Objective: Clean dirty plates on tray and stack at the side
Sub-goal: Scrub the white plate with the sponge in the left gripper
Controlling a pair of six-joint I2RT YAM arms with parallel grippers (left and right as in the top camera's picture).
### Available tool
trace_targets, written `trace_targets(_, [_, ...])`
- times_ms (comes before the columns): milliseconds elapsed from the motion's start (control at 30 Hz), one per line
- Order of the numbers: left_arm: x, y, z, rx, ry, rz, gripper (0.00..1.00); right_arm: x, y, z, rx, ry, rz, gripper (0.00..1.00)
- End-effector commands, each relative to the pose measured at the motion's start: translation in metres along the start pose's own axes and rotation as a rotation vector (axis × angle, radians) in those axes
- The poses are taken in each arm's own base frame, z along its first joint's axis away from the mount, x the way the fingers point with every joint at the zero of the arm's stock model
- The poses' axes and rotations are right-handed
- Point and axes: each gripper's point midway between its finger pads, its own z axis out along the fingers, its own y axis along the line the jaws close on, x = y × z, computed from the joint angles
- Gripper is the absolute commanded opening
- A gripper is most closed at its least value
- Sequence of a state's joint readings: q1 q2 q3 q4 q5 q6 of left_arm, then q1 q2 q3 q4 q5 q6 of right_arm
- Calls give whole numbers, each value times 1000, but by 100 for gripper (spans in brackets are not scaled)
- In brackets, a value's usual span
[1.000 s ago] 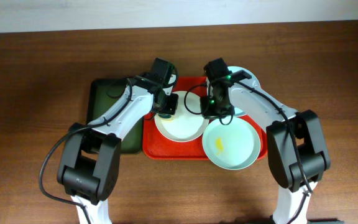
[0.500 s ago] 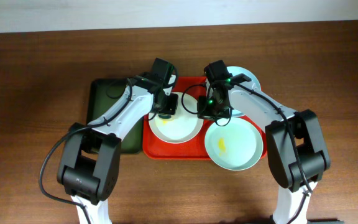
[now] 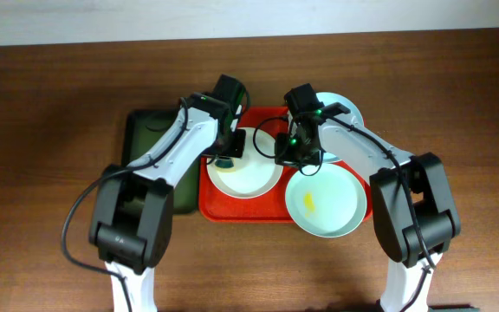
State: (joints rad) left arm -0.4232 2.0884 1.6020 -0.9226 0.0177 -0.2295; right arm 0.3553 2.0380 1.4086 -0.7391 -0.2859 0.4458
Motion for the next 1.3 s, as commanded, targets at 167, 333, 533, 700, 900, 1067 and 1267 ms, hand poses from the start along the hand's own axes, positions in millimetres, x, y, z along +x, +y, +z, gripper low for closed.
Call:
trace_targets(167, [-6, 3, 15, -12, 2, -18, 0, 1, -11, 7, 64, -1, 8, 26])
trace_targets(333, [-7, 3, 15, -11, -1, -18, 0, 3, -9, 8, 66, -1, 0, 18])
trace_targets(533, [-7, 3, 15, -12, -1, -18, 0, 4, -10, 10, 115, -18, -23, 9])
trace_targets(700, [-8, 6, 14, -30, -10, -18, 0, 4, -10, 10, 116, -17, -23, 4])
trace_targets(900, [-9, 12, 20, -72, -13, -15, 0, 4, -10, 10, 115, -17, -23, 4])
trace_targets(1067, [7, -4, 51, -27, 71, 5, 0, 4, -10, 10, 115, -17, -23, 4])
trace_targets(1267, [16, -55, 40, 287, 120, 134, 0, 4, -10, 10, 115, -16, -23, 4])
